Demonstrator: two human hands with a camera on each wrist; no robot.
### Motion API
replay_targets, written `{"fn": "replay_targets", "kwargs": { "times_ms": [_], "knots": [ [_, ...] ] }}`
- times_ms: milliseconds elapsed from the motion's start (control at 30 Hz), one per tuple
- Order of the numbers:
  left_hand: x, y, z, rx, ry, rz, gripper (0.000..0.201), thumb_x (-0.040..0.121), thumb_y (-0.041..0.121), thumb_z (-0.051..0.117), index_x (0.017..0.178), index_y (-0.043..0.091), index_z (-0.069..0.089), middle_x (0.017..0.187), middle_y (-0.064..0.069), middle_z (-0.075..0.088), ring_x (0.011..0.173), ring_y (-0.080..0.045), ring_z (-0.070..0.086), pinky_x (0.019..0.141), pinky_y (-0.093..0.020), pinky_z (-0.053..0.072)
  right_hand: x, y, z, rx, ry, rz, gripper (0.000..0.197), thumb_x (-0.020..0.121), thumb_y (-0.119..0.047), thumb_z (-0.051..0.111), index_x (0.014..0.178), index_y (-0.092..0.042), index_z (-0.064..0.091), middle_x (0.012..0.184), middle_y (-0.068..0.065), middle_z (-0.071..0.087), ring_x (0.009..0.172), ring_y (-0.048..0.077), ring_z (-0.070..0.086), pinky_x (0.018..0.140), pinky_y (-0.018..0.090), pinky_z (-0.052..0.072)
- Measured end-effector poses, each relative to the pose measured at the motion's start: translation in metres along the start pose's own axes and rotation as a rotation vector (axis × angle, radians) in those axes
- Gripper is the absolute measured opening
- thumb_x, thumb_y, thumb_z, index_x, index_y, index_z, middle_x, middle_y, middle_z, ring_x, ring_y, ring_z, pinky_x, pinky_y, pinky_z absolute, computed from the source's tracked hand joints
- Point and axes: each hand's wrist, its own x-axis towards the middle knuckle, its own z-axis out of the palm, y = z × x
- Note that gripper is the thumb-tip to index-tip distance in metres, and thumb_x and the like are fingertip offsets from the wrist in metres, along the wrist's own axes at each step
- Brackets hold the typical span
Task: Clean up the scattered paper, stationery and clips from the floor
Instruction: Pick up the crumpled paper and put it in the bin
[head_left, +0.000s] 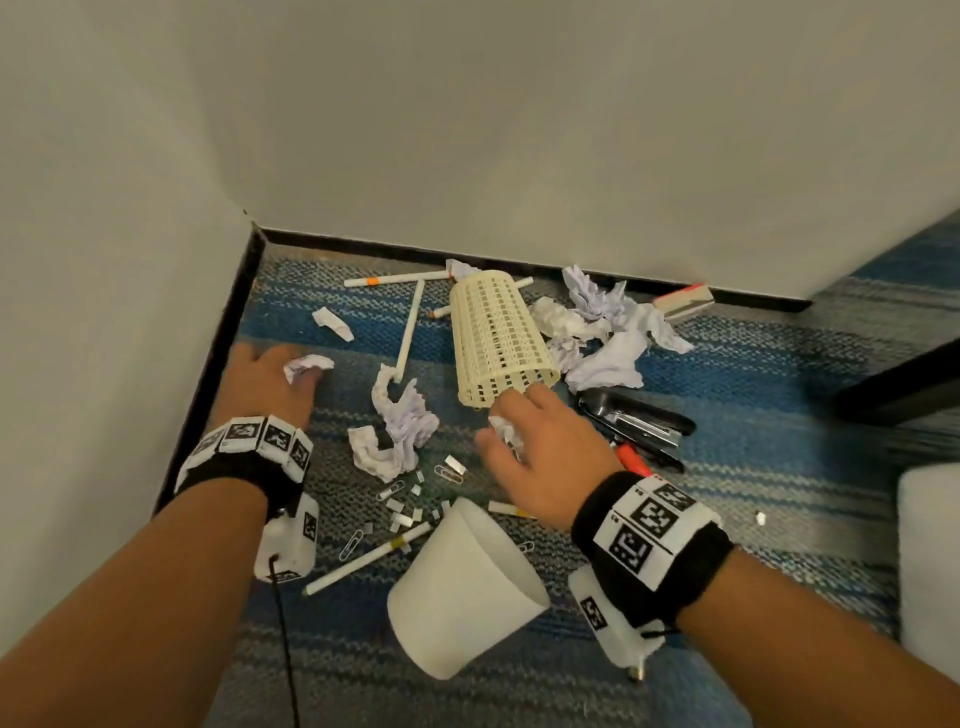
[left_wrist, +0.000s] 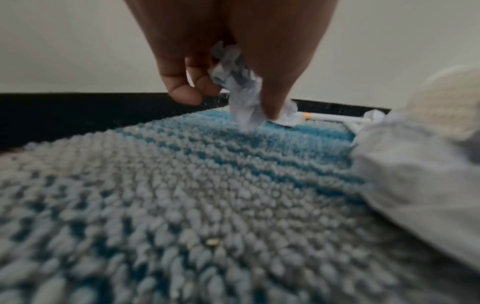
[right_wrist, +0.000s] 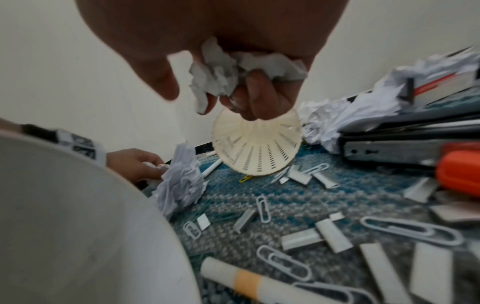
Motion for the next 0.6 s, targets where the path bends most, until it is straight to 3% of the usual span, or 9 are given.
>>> {"fn": "replay_targets", "kwargs": {
  "times_ms": [100,200,267,300,367,433,500,600],
  "knots": [
    [-0.011,0.000,-0.014,-0.087,0.105,0.078,0.041,0.078,0.042,0.046,0.095,0.011,0.065,0.107,-0.016,0.057,0.097,-0.028,0.046,0.092,-0.034,0.040,-0.014,0.006,-0.017,0.053,0.086,0.053,0.038,0.081,-0.052,0.018,0.090,-0.023,0.043,0.088,-0.002,0.041,0.075,0.020,0.048,0.067,0.033,0.042],
    [-0.039,0.021,-0.046,-0.240,0.172,0.148,0.018,0.076,0.022,0.063,0.089,0.008,0.063,0.091,-0.010,0.061,0.085,-0.025,0.052,0.079,-0.029,0.039,-0.031,0.012,-0.041,0.070,0.194,0.086,0.019,0.088,-0.038,0.037,0.087,-0.020,0.044,0.086,0.000,0.047,0.075,0.018,0.046,0.064,0.028,0.028],
    [-0.063,0.044,-0.068,-0.306,0.145,0.209,0.017,0.077,0.015,0.066,0.092,0.015,0.059,0.081,-0.004,0.059,0.074,-0.023,0.052,0.070,-0.028,0.038,-0.048,0.015,-0.059,0.128,0.254,0.107,0.003,0.090,-0.021,0.049,0.092,-0.022,0.046,0.088,0.001,0.055,0.073,0.016,0.050,0.062,0.026,0.028],
    [-0.076,0.057,-0.080,-0.321,0.119,0.254,0.018,0.079,0.013,0.064,0.094,0.018,0.057,0.079,-0.003,0.059,0.072,-0.023,0.053,0.069,-0.028,0.038,-0.058,0.016,-0.069,0.142,0.276,0.103,0.011,0.090,-0.017,0.050,0.098,-0.023,0.048,0.091,0.000,0.058,0.073,0.014,0.053,0.063,0.026,0.031],
    [-0.103,0.088,-0.098,-0.390,0.078,0.385,0.025,0.082,0.008,0.057,0.103,0.022,0.057,0.086,0.000,0.060,0.076,-0.023,0.055,0.072,-0.028,0.039,-0.080,0.018,-0.091,0.127,0.343,0.056,0.021,0.091,-0.014,0.050,0.109,-0.024,0.053,0.099,-0.001,0.060,0.083,0.012,0.055,0.070,0.023,0.034],
    [-0.128,0.118,-0.108,-0.455,0.079,0.550,0.031,0.084,0.002,0.052,0.108,0.019,0.060,0.099,0.005,0.057,0.088,-0.010,0.051,0.081,-0.022,0.036,-0.097,0.017,-0.111,0.116,0.441,0.013,0.013,0.092,-0.015,0.051,0.100,-0.022,0.058,0.098,0.002,0.057,0.087,0.012,0.051,0.072,0.017,0.030],
    [-0.158,0.152,-0.113,-0.495,0.093,0.697,0.027,0.086,0.002,0.050,0.105,0.018,0.061,0.104,0.006,0.055,0.093,0.001,0.043,0.082,-0.013,0.029,-0.119,0.017,-0.133,0.106,0.552,-0.009,0.008,0.093,-0.017,0.052,0.090,-0.023,0.056,0.093,0.003,0.051,0.084,0.011,0.046,0.071,0.014,0.029],
    [-0.212,0.205,-0.117,-0.565,0.058,0.816,0.027,0.085,0.010,0.050,0.109,0.021,0.053,0.104,0.006,0.050,0.090,0.001,0.041,0.077,-0.008,0.028,-0.168,0.014,-0.172,0.170,0.724,-0.008,0.009,0.083,-0.018,0.047,0.090,-0.022,0.051,0.096,0.003,0.044,0.080,0.001,0.039,0.076,0.002,0.029]
  ]
}}
